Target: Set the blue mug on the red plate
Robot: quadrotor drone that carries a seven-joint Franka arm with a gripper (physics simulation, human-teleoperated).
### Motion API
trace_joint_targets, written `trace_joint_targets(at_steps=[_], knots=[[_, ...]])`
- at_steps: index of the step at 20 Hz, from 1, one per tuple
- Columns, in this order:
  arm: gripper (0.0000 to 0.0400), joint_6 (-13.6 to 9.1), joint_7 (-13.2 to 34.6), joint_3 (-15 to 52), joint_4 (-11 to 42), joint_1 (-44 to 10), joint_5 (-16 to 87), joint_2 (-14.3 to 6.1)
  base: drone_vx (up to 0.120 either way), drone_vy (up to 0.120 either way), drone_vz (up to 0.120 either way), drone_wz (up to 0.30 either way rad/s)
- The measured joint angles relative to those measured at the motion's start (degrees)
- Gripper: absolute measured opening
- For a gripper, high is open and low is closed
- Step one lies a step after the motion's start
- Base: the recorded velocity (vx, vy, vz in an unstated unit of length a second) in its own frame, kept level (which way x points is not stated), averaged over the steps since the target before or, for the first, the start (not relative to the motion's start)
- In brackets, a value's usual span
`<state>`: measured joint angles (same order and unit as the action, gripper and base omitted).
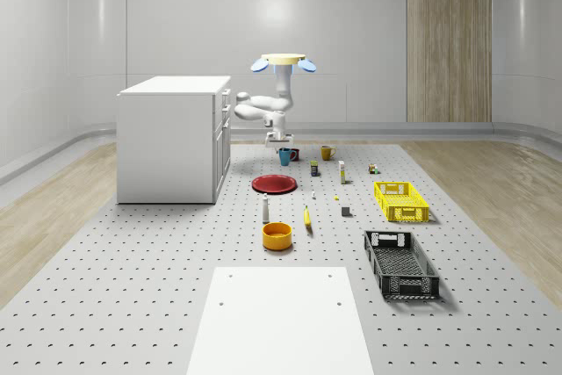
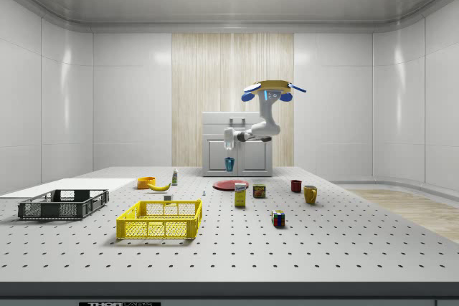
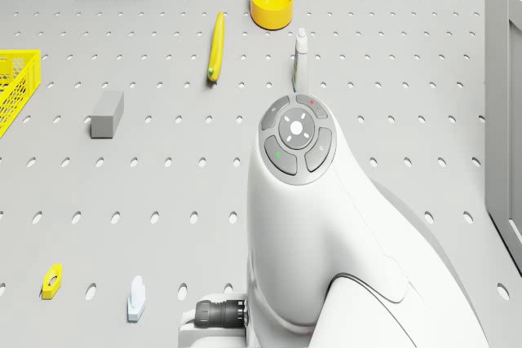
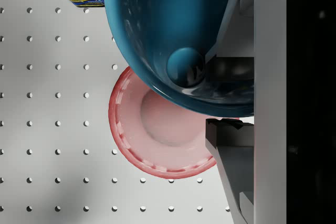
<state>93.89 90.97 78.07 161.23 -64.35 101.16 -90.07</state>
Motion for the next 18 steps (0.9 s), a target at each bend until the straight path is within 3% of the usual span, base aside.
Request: trace_joint_targets(at_steps=[2,9,18], knots=[[0.01,0.19,-1.55,0.06,-0.21,1.33,-0.13,-0.18,0.0,0.0,0.0,0.0],[0.01,0.65,-4.93,0.24,-0.85,4.07,-0.49,-0.6,0.0,0.0,-0.12,0.0],[0.01,1.44,-9.9,0.15,-2.27,7.63,-0.71,-1.13,0.0,0.0,0.0,0.0]])
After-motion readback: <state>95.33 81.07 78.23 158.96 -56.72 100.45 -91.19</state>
